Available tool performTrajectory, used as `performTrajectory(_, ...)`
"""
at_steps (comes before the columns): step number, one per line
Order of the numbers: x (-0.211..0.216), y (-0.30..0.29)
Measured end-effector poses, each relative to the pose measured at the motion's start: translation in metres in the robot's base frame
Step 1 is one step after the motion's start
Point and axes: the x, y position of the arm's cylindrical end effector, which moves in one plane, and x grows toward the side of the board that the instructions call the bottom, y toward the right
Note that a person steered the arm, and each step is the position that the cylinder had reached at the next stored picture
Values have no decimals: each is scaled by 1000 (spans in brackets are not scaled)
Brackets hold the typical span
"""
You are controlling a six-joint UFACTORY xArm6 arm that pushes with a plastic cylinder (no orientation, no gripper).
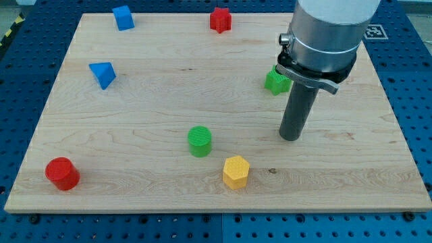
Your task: Move the green circle towards the center right
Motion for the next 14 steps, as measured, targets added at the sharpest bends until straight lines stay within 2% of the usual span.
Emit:
performTrajectory(2, -52, -100)
performTrajectory(3, -52, -180)
performTrajectory(4, -30, -225)
performTrajectory(5, 0, -228)
performTrajectory(6, 8, -232)
performTrajectory(8, 12, -191)
performTrajectory(10, 41, -159)
performTrajectory(14, 23, -128)
